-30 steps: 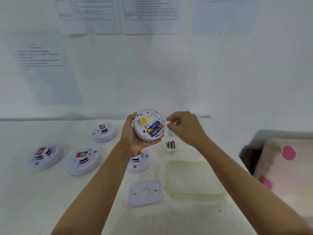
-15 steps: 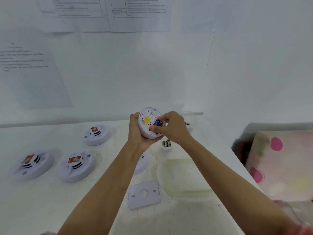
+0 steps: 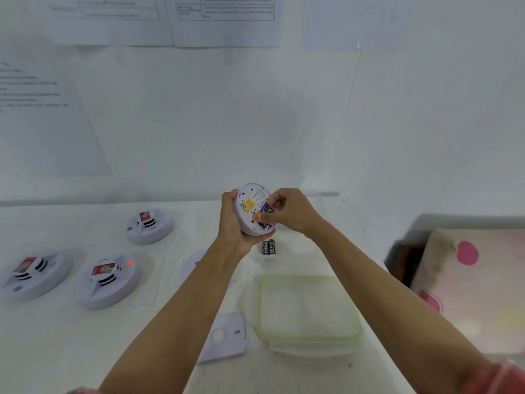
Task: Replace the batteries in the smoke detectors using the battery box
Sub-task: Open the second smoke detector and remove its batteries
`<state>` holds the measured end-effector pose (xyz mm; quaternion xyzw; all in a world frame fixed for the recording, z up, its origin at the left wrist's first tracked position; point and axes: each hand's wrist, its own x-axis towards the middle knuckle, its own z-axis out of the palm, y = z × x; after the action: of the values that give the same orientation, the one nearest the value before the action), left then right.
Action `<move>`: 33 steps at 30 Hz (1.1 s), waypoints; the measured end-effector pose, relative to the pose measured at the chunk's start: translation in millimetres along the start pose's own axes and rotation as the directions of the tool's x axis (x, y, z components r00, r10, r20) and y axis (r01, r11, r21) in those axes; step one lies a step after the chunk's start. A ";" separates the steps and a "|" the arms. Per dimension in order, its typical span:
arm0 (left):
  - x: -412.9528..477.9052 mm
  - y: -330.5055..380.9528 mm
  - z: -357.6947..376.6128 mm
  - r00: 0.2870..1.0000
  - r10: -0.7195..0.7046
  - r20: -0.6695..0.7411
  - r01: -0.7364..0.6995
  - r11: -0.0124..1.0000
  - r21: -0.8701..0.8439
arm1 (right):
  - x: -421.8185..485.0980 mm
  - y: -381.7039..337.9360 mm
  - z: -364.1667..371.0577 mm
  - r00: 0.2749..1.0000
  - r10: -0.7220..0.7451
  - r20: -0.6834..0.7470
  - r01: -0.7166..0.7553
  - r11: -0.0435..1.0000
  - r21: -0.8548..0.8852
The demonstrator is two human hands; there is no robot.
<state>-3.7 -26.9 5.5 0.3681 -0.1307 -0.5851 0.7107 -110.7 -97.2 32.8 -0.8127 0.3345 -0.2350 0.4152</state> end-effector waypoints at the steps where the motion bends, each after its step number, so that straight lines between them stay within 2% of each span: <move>1: 0.9 -1.4 1.4 1.000 0.002 0.005 -0.002 1.000 -0.004 | 1.5 2.5 -1.7 1.000 -0.002 0.004 0.002 1.000 0.003; 9: 7.4 -5.0 8.1 0.999 0.033 0.001 -0.033 0.999 0.003 | 11.5 12.2 -7.8 0.999 -0.022 0.037 0.021 0.999 0.033; 12: 9.7 -3.6 7.7 0.999 0.041 -0.005 -0.041 0.999 -0.003 | 11.9 16.1 -1.6 0.993 -0.084 0.078 0.079 0.994 0.073; 17: 10.8 4.5 7.2 0.999 0.048 0.022 -0.049 0.999 0.008 | 13.0 15.5 -2.5 0.998 -0.053 -0.041 0.056 0.996 0.070; 21: 12.5 5.9 4.5 0.999 0.036 0.018 -0.036 0.999 0.001 | 8.9 8.1 -8.0 0.995 -0.076 -0.062 0.073 0.996 -0.058; 26: 14.3 3.4 6.5 1.000 0.023 0.003 -0.023 1.000 0.009 | 3.9 0.3 -3.8 0.985 -0.175 -0.003 0.162 0.918 -0.362; 33: 15.6 4.1 5.9 0.999 0.035 -0.027 -0.034 0.998 0.053 | 0.2 -4.8 5.2 0.971 -0.237 0.015 0.220 0.874 -0.433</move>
<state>0.1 -43.4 8.6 0.3924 -0.1424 -0.5638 0.7126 -105.5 -92.6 34.0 -0.9135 0.2879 -0.2180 0.1875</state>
